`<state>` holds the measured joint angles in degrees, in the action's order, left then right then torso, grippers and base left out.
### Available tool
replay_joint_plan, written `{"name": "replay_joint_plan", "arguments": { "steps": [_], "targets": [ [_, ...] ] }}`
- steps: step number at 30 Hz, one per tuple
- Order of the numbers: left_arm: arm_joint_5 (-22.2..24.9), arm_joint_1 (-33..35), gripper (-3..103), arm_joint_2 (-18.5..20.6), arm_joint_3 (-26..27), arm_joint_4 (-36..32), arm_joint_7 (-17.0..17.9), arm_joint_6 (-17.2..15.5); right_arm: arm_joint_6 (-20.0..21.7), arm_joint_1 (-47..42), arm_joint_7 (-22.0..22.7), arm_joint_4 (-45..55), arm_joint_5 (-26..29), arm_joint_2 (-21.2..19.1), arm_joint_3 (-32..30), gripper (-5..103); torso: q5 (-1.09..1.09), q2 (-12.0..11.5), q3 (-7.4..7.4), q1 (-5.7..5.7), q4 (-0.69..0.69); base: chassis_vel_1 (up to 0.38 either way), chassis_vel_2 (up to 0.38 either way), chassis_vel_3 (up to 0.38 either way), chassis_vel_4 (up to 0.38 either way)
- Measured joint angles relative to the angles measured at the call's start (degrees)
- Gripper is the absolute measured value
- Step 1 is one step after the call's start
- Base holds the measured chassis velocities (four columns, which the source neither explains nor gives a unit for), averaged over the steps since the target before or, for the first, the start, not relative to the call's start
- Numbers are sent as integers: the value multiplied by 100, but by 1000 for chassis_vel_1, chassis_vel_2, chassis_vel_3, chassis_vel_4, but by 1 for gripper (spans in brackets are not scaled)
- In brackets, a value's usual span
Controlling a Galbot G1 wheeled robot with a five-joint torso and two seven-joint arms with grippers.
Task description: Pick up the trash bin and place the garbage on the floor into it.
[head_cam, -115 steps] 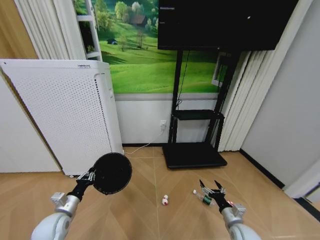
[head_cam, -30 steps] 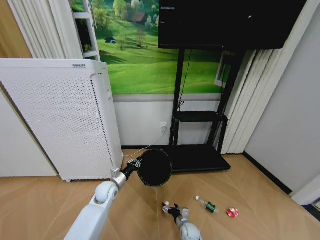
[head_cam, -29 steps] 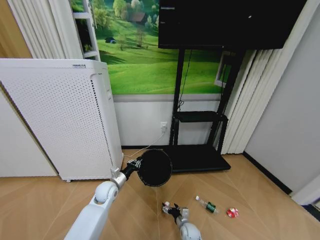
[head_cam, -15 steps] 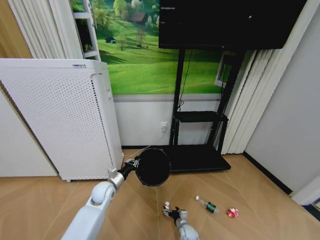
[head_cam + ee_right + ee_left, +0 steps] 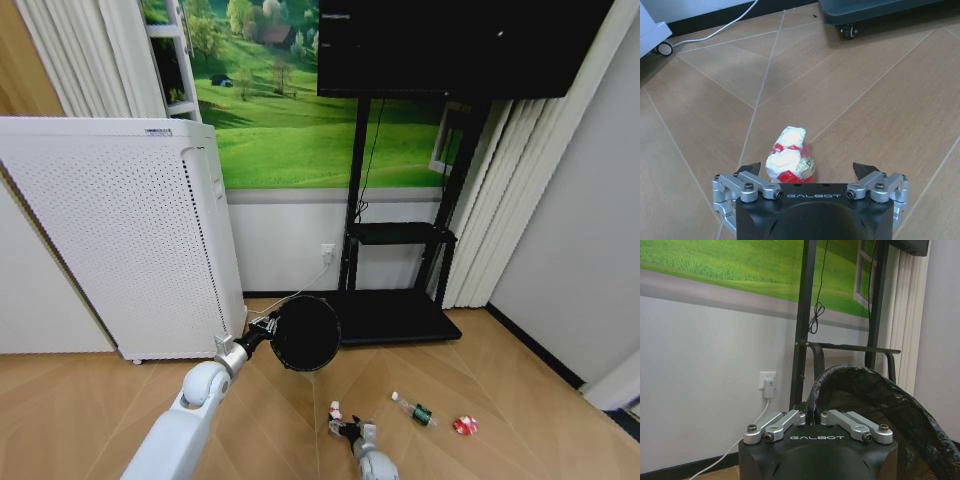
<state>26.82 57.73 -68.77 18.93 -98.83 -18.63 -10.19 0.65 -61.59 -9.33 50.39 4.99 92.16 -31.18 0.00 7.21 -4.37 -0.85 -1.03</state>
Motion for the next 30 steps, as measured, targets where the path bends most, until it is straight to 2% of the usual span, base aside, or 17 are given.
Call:
{"name": "replay_joint_plan", "arguments": {
  "steps": [16, 18, 19, 20, 22, 23, 24, 25, 27, 28, 30],
  "targets": [
    [102, -41, 8, 98, -46, -60, 10, -35, -188, 104, -6, -291, -164, -1, -69, 101, 0, 0, 0, 0, 0, 0, 0, 0, 0],
    [102, -40, 8, 95, -45, -59, 14, -36, -332, 174, -3, -473, -238, -2, -111, 88, 0, 0, 0, 0, 0, 0, 0, 0, 0],
    [102, -40, 8, 95, -45, -59, 14, -36, -332, 174, -3, -473, -238, -2, -111, 88, 0, 0, 0, 0, 0, 0, 0, 0, 0],
    [101, -40, 8, 94, -43, -58, 14, -36, -348, 188, 8, -502, -240, -2, -118, 83, -1, 0, 0, 0, 0, 0, 0, 0, 0],
    [101, -39, 8, 94, -38, -58, 13, -36, -363, 194, 16, -523, -241, -2, -122, 83, 0, 0, 0, 0, 0, 0, 0, 0, 0],
    [100, -38, 8, 94, -30, -57, 12, -36, -373, 199, 19, -538, -241, -2, -125, 73, -1, 0, 0, 0, 0, 0, 0, 0, 0],
    [98, -34, 8, 94, -25, -57, 10, -36, -379, 202, 20, -544, -241, -3, -125, 67, -1, 0, 0, 0, -1, 0, 0, 0, 0],
    [98, -34, 8, 94, -25, -57, 10, -36, -379, 202, 20, -544, -241, -3, -125, 67, -1, 0, 0, 0, -1, 0, 0, 0, 0],
    [84, -20, 8, 91, -15, -48, -4, -36, -388, 204, 11, -548, -239, -3, -121, 56, -1, 0, 0, 0, 0, 0, 0, 0, 0],
    [84, -20, 8, 91, -15, -48, -4, -36, -388, 204, 11, -548, -239, -3, -121, 56, -1, 0, 0, 0, 0, 0, 0, 0, 0],
    [74, -11, 8, 81, -15, -40, -10, -37, -396, 205, 2, -552, -233, -3, -113, 45, 0, 0, 0, 0, 0, 0, 0, 0, 0]
  ]
}}
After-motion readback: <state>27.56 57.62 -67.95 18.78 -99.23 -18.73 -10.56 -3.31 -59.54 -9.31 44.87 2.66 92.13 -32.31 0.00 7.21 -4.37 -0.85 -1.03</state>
